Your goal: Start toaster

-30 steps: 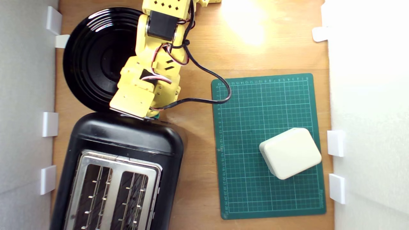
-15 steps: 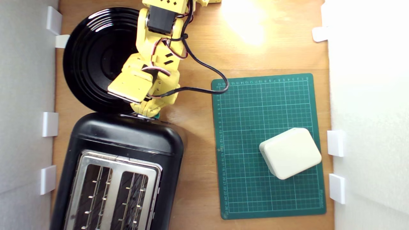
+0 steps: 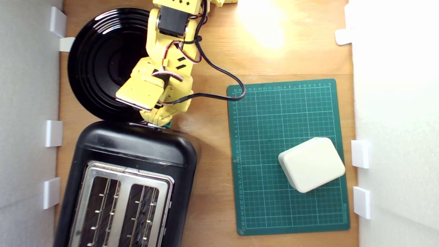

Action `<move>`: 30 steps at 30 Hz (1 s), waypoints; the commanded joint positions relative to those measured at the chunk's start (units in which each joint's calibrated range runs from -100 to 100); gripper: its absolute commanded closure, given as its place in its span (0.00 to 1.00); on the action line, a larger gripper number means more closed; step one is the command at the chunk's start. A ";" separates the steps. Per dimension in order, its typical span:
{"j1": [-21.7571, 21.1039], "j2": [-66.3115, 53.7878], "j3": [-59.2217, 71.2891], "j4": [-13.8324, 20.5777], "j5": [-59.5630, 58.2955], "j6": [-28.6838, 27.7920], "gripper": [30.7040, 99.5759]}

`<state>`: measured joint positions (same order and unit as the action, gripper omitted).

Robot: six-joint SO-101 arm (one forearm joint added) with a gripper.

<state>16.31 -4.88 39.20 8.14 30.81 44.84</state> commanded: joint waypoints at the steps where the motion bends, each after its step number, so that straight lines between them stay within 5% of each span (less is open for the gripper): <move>1: -0.12 12.54 3.82 -1.85 -1.22 0.16 0.99; 19: -0.92 5.63 -13.99 -3.26 20.54 0.06 0.99; 30: -0.76 1.13 -18.80 -2.70 21.74 0.16 0.99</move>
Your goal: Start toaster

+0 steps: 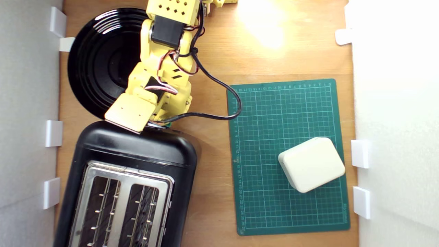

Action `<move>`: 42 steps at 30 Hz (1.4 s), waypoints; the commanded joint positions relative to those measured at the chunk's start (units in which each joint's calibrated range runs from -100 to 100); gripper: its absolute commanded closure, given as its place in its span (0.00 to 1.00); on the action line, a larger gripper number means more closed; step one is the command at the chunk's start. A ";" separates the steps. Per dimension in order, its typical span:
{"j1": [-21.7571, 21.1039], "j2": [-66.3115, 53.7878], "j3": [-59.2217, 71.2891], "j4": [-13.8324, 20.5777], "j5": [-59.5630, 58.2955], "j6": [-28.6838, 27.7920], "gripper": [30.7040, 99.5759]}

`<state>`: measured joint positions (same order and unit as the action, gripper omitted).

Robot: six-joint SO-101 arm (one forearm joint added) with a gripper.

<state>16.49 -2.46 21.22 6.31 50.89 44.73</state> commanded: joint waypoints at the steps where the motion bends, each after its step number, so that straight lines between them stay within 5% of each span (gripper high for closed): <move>1: -1.02 -2.12 -1.64 -0.87 1.65 0.27 0.99; 17: -1.02 -20.94 -13.45 -1.71 1.65 2.84 0.99; 26: -1.18 -35.51 -4.46 -2.09 1.31 2.63 0.99; 33: -1.18 -51.41 11.53 -13.53 1.14 2.26 0.99; 36: -0.86 -57.16 17.71 -21.04 1.14 1.84 0.99; 42: -0.30 -66.98 27.98 -29.48 1.14 -1.09 0.99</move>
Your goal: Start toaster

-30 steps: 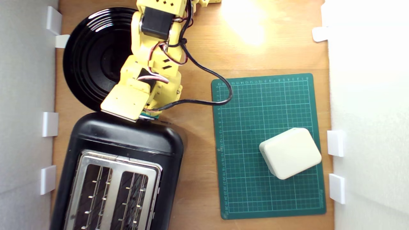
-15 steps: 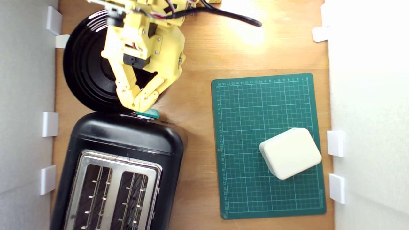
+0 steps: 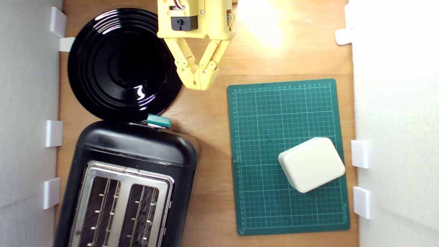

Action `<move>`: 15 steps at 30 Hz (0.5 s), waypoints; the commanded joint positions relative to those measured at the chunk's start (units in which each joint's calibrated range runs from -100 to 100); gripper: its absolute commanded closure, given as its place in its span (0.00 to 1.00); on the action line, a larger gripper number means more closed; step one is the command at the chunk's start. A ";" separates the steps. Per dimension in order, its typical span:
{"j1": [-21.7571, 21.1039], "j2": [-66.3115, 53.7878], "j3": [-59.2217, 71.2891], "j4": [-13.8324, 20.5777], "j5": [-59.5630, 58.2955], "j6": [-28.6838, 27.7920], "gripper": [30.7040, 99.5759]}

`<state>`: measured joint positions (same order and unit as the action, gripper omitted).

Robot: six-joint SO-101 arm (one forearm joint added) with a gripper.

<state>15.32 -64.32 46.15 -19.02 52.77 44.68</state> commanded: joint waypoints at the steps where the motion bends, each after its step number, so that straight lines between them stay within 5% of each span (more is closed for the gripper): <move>1: 0.71 -6.62 4.96 -5.09 -0.73 -1.19 0.99; 9: 0.08 -23.86 28.68 -10.72 -0.73 -0.98 0.99; 15: 0.00 -34.68 41.94 -10.81 -0.65 -1.30 0.99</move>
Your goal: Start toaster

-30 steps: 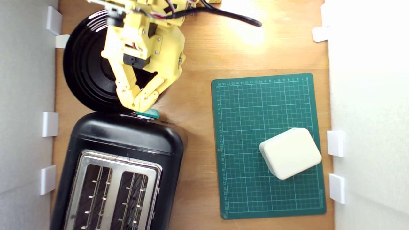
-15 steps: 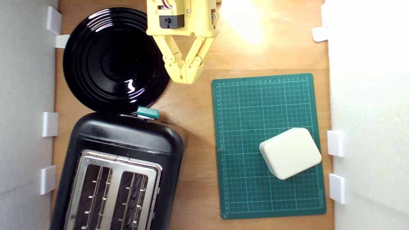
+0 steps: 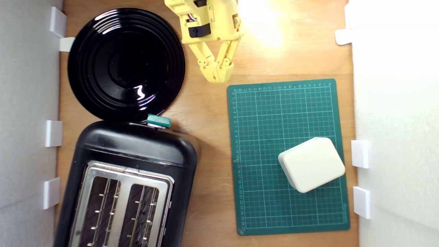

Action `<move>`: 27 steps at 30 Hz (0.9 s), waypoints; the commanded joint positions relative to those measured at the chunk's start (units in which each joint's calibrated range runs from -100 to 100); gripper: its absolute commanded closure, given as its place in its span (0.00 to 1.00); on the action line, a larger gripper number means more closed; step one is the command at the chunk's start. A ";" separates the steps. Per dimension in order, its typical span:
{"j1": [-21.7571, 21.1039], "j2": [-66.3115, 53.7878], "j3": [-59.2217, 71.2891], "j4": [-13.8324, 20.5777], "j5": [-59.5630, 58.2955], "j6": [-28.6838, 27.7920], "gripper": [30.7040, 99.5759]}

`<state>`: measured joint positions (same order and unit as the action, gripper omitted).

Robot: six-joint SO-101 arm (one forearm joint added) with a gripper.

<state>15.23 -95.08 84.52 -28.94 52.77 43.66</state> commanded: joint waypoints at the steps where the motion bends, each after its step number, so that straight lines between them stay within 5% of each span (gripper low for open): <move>1: 0.09 -4.25 5.30 -0.90 -0.65 -0.28 0.99; 10: -2.61 -4.34 11.39 0.70 -0.73 -2.16 0.99; 19: -17.21 -4.42 13.84 19.74 -0.82 -16.79 0.99; 27: -21.02 -4.42 14.66 24.62 -0.82 -20.72 0.99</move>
<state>-4.38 -98.75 98.89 -5.63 52.77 24.21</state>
